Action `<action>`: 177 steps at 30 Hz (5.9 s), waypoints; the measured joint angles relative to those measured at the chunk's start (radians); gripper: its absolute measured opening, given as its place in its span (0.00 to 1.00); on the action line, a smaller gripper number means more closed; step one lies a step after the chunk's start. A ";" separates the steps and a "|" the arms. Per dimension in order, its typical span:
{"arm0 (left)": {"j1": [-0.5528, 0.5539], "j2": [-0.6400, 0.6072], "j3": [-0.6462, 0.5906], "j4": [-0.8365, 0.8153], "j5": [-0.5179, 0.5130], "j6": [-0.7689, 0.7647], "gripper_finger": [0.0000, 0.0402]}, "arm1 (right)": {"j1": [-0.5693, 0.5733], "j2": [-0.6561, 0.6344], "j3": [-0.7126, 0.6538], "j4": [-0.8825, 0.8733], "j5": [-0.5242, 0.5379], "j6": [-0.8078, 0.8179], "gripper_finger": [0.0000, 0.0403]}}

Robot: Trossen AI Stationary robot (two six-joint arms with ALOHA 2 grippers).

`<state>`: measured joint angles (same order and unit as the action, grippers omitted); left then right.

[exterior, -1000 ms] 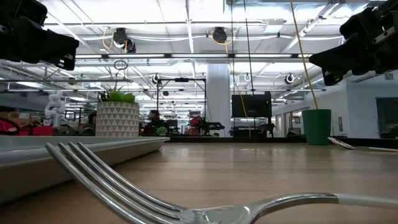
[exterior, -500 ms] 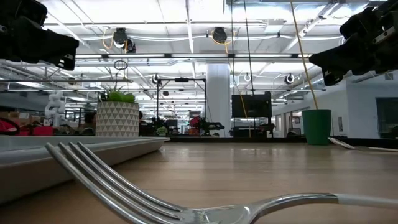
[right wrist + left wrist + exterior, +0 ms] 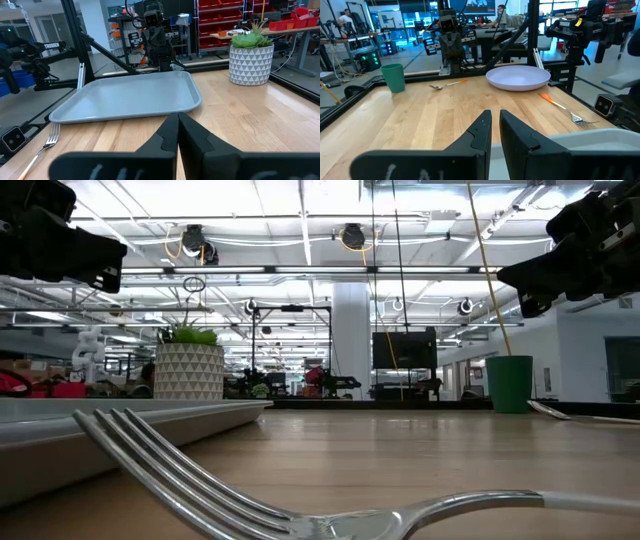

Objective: Pick and place plate/cup/fork/spoon on tray

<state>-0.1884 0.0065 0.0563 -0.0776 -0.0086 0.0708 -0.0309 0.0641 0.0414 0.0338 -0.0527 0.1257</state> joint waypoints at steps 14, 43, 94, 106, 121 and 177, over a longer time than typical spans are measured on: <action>0.000 0.000 0.000 0.000 0.000 0.000 0.10 | 0.000 0.000 0.000 0.000 0.000 0.000 0.00; 0.000 0.000 0.000 0.000 0.000 0.000 0.10 | 0.000 0.000 0.000 0.000 0.000 0.000 0.00; 0.000 0.000 0.000 0.191 0.000 -0.055 0.10 | 0.000 0.000 0.000 0.000 0.000 0.000 0.00; 0.000 0.000 0.000 0.210 0.000 -0.048 0.10 | 0.000 0.000 0.000 0.008 0.003 -0.039 0.00; 0.000 0.016 0.000 0.313 -0.357 0.028 0.10 | 0.000 0.017 0.000 0.086 0.058 -0.053 0.22; -0.120 0.636 0.322 0.605 -0.339 0.198 0.10 | 0.085 1.827 1.723 -0.928 0.048 -0.689 0.48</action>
<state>-0.3087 0.6421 0.3779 0.5270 -0.3475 0.2685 0.0545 1.8915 1.7645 -0.8940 -0.0048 -0.5631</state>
